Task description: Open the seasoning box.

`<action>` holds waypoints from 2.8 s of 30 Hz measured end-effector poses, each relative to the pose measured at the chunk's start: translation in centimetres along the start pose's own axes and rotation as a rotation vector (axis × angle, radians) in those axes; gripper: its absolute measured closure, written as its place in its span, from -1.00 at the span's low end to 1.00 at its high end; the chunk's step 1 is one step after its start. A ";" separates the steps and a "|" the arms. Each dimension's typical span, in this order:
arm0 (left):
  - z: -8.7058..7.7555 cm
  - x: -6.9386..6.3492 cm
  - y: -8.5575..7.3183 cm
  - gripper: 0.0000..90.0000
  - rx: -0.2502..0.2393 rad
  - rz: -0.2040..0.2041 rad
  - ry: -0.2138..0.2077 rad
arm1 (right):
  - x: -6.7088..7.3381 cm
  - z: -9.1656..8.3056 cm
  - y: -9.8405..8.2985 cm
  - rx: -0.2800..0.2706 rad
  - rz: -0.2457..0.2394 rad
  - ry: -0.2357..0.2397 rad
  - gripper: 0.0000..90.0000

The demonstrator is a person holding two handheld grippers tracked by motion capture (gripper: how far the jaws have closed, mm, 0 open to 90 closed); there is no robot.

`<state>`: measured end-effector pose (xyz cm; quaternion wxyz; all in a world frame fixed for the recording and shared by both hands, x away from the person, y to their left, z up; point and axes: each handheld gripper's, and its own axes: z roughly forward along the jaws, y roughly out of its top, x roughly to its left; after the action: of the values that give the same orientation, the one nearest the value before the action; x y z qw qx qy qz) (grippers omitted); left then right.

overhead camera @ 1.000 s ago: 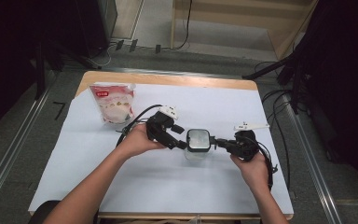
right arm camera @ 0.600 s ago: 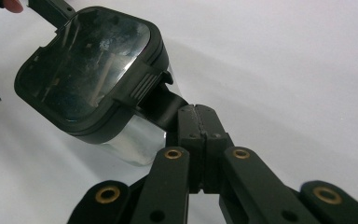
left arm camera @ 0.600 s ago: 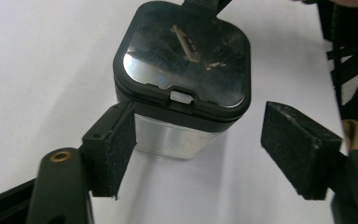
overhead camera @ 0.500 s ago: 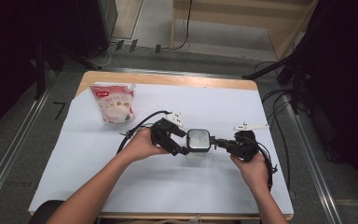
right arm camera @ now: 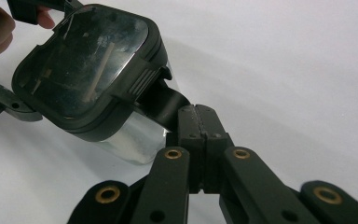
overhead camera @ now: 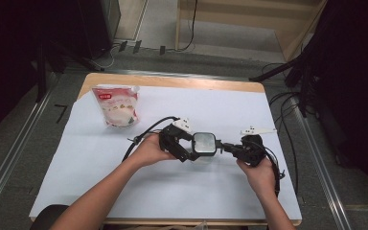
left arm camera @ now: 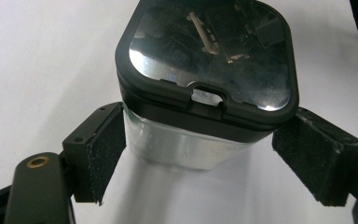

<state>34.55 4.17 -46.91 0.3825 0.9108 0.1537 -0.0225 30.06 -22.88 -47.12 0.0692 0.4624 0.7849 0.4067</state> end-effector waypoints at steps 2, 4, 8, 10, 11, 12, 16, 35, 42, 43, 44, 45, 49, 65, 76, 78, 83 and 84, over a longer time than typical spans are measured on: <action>0.0 0.0 0.0 -0.59 -0.002 0.004 0.004 | 0.0 0.0 0.0 -0.001 -0.001 -0.003 1.00; 0.0 0.0 0.1 -0.59 0.002 0.010 0.007 | 0.0 0.0 0.0 -0.002 0.001 -0.005 1.00; -0.2 -0.1 0.2 -0.59 -0.006 -0.005 0.007 | 0.0 0.0 0.0 -0.002 0.001 -0.005 1.00; -0.4 -0.2 0.4 -0.59 -0.017 -0.005 0.007 | 0.0 0.0 0.0 -0.003 0.001 -0.006 1.00; -0.5 -0.2 0.5 -0.58 -0.002 -0.002 0.010 | 0.0 0.0 -0.1 -0.001 0.001 -0.007 1.00; -0.5 -0.2 0.5 -0.58 0.000 -0.002 0.011 | 0.1 0.0 -0.1 -0.001 0.003 -0.008 1.00; -0.5 -0.3 0.5 -0.58 0.005 -0.007 0.011 | 0.1 0.0 -0.1 -0.001 0.004 -0.007 1.00; -0.4 0.1 0.4 -0.61 -0.016 0.013 0.008 | 0.4 0.1 -0.1 -0.001 -0.010 -0.017 1.00; -0.9 0.0 0.7 -0.60 -0.043 0.027 0.016 | 0.5 0.1 0.0 -0.002 -0.011 -0.021 1.00; -0.9 0.0 0.7 -0.60 -0.042 0.029 0.014 | 0.5 0.1 0.0 -0.002 -0.011 -0.020 1.00; -0.9 0.1 0.7 -0.60 -0.040 0.032 0.009 | 0.5 0.1 0.0 -0.001 -0.010 -0.019 1.00; -0.9 0.1 0.6 -0.61 -0.039 0.035 0.010 | 0.5 0.1 0.0 -0.001 -0.011 -0.020 1.00; -0.9 -0.1 0.8 -0.60 -0.032 0.035 0.020 | 0.5 0.1 0.0 0.000 -0.010 -0.022 1.00; -2.3 -1.2 2.3 -0.33 -0.022 0.085 0.057 | 0.5 0.0 0.0 -0.002 -0.008 -0.015 1.00; -2.8 -2.1 3.3 0.04 -0.030 0.069 0.009 | 0.5 0.0 0.0 -0.005 -0.008 -0.010 1.00; -3.0 -2.3 3.4 0.12 -0.038 0.075 0.005 | 0.5 0.0 0.0 -0.005 -0.007 -0.009 1.00; -3.0 -2.8 4.1 0.32 -0.023 0.060 0.006 | 0.5 0.0 0.0 -0.006 -0.009 -0.008 1.00; -3.0 -2.9 4.2 0.32 -0.022 0.060 0.007 | 0.5 0.0 0.0 -0.006 -0.009 -0.008 1.00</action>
<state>32.76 2.76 -41.44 0.3925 0.9108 0.1280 -0.0059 29.77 -22.48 -47.00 0.0757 0.4601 0.7855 0.4069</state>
